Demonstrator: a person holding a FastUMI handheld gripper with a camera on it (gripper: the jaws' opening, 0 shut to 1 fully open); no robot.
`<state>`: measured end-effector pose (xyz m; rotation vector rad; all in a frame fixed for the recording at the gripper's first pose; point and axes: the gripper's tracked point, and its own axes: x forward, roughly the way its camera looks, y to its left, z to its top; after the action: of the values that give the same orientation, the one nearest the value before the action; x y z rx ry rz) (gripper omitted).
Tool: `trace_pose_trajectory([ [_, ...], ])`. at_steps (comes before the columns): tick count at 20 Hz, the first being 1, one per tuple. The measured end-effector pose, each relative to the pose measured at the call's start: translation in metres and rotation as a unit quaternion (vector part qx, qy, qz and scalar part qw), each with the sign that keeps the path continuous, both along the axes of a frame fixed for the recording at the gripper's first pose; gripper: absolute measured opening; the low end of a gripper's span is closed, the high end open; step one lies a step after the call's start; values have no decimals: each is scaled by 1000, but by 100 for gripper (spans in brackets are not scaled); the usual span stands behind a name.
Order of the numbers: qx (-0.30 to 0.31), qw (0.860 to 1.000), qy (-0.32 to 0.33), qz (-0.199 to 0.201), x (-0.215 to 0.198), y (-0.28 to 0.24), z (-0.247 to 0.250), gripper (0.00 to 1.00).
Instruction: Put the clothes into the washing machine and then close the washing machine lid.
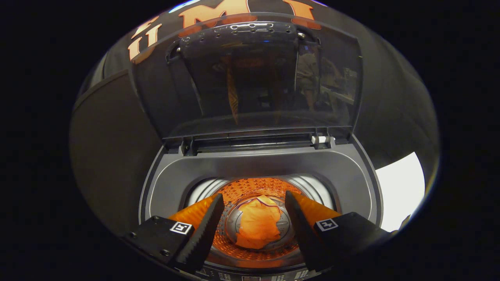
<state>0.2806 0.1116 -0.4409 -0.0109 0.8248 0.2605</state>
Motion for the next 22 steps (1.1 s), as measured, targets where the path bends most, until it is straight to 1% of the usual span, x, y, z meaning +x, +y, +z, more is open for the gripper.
trace_pose_trajectory([
  [6,10,1000,-12,4,-14,4,11,99],
  [10,24,999,-40,6,-41,6,43,99],
  [13,31,996,-83,4,-45,6,86,99],
  [16,41,990,-137,2,-34,7,142,99],
  [18,47,983,-178,3,-31,4,192,99],
  [22,65,965,-256,6,1,14,279,99],
])
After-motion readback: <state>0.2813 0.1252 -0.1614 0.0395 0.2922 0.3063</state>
